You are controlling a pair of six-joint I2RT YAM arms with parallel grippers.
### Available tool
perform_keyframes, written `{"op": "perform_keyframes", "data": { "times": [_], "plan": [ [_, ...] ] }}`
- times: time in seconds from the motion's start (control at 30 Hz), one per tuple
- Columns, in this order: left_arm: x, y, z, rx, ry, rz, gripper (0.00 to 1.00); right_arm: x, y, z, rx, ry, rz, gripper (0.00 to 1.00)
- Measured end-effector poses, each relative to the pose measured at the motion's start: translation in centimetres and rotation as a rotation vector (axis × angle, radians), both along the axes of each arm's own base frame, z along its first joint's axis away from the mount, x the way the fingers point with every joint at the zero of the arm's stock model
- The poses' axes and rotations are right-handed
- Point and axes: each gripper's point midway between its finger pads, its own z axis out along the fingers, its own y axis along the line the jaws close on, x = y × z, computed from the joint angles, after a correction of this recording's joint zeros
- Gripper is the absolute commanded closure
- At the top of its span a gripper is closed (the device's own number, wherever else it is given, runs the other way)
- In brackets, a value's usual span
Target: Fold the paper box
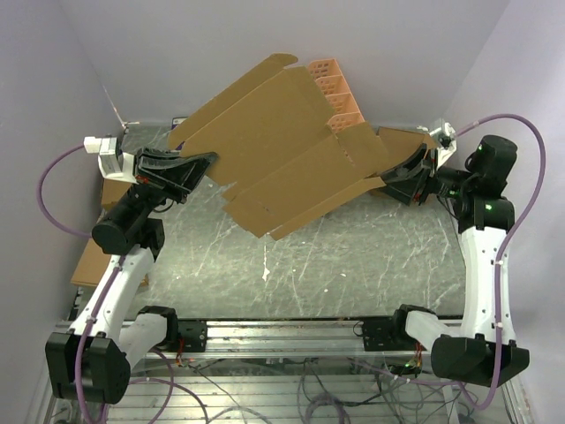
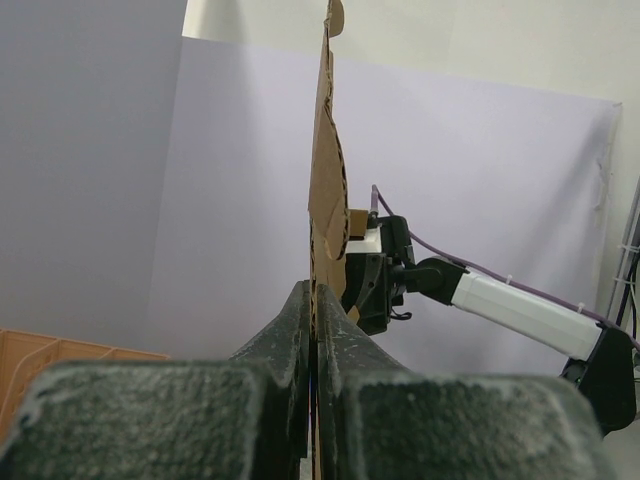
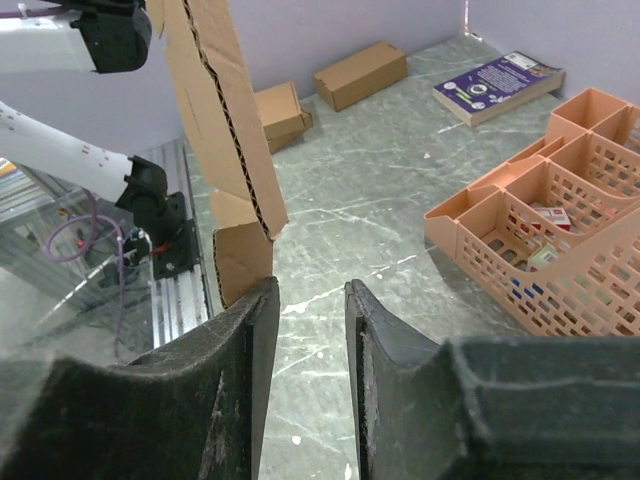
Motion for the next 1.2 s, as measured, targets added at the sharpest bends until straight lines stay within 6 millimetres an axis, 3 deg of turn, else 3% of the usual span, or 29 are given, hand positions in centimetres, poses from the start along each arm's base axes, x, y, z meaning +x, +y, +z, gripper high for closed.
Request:
{"op": "perform_keyframes", "data": {
  "times": [0.63,0.9,1.2],
  "plan": [
    [0.4,-0.2,-0.4,0.023,-0.007,0.015,0.93,0.0,0.1,1.9,-0.008,-0.037,-0.025,0.67],
    [0.7,-0.2,-0.7,0.024,0.006,0.005,0.93,-0.3,0.2,-0.6,0.024,0.048,-0.012,0.65],
    [0.6,-0.3,-0.7,0.015,0.012,-0.018,0.93,-0.1,0.4,-1.2,0.051,0.084,0.010,0.59]
  ]
}}
